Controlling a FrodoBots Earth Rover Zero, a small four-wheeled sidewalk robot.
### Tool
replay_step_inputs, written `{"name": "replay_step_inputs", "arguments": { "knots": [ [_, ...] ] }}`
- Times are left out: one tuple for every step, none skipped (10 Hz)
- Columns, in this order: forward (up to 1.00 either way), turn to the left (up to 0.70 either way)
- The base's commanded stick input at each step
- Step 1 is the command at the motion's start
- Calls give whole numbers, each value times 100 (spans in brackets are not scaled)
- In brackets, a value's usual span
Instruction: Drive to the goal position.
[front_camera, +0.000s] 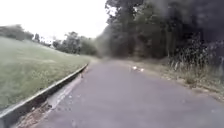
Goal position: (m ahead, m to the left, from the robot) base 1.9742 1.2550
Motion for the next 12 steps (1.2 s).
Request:
{"name": "replay_step_inputs", "arguments": {
  "knots": [
    [85,-12],
    [85,-14],
    [85,-16],
    [85,-16],
    [85,-10],
    [85,-12],
    [85,-12],
    [85,-13],
    [85,-14],
    [85,-13],
    [85,-12],
    [85,-11]
  ]
}}
